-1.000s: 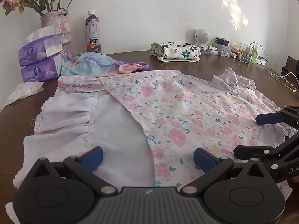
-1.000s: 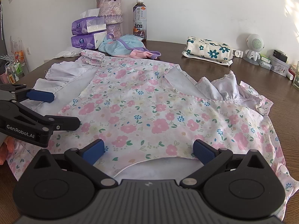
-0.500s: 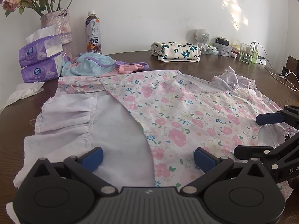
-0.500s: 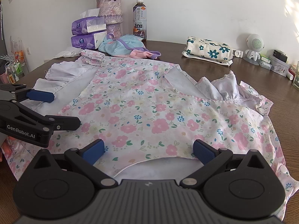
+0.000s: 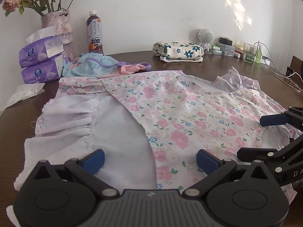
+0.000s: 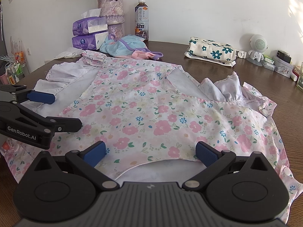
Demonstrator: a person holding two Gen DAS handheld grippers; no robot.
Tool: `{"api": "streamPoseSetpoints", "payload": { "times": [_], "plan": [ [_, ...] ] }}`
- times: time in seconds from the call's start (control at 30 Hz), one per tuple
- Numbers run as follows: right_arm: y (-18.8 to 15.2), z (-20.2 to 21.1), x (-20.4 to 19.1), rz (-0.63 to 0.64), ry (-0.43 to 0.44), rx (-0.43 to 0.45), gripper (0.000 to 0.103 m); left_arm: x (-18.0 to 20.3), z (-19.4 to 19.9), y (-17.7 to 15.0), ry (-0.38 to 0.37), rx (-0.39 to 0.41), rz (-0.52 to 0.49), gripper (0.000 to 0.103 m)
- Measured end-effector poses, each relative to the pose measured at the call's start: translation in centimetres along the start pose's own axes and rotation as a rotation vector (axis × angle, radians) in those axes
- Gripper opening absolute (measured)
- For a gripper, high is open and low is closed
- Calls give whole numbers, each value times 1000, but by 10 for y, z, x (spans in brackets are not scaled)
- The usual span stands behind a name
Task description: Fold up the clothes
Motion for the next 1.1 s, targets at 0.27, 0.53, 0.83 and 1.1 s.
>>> {"api": "streamPoseSetpoints", "payload": {
  "times": [0.27, 0.53, 0.83, 1.1],
  "plan": [
    [0, 0, 0, 0, 0, 0, 102, 0, 0, 0, -5, 0, -1, 103],
    [1, -1, 0, -1, 0, 0, 102, -1, -1, 0, -7, 2, -3, 103],
    [1, -1, 0, 0, 0, 0, 102, 0, 0, 0, -6, 0, -2, 103],
    [1, -1, 0, 0, 0, 0, 102, 2, -2, 4, -4, -3, -3, 103]
  ]
}}
Point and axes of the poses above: each gripper's, at about its wrist camera, not at the fingertips, and z roughly against the way its jaws point, x to its right, y to its top, the point moved 5 cm from there along -z, roughly the way its jaws point, and after that the axes turned 2 degrees about z, right-handed, at the moved point
